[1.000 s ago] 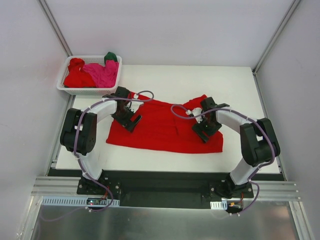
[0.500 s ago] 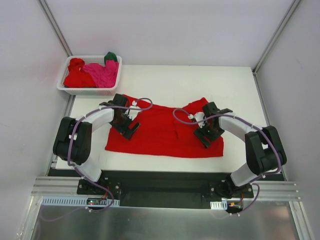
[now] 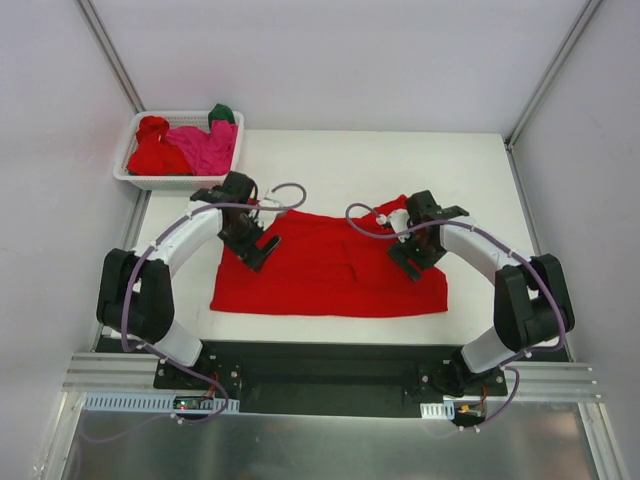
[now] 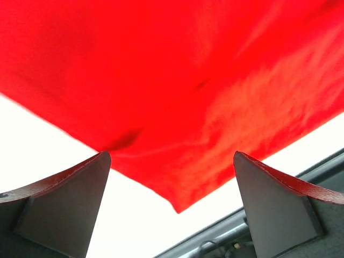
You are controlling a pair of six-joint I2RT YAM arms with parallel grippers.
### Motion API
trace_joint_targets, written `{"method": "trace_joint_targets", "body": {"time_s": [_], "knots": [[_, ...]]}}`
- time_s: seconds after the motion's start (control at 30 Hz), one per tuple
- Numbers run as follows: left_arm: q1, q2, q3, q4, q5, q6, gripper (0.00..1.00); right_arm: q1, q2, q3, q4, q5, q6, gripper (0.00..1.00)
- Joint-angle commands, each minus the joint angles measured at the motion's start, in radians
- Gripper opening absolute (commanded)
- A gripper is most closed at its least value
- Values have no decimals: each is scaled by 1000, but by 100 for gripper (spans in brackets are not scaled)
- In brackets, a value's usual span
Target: Fold and stack the t-shirts
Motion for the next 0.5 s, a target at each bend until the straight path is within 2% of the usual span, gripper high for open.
{"method": "trace_joint_targets", "body": {"time_s": [0.0,0.07,0.27,0.33,0.47], "knots": [[-8,2,208,-17,6,-9,99,20,-27,119,-42,-19,13,79],[-8,104,294,5,-15,-52,99,51,-12,152,-48,-67,13,79],[-8,397,501,51,-86,-109,98,126,45,258,-46,-81,-24,80],[-14,460,581,51,-100,-123,98,139,60,291,-57,-75,-33,80],[-35,552,630,51,-103,-129,98,143,95,310,-98,-46,-28,80]]}}
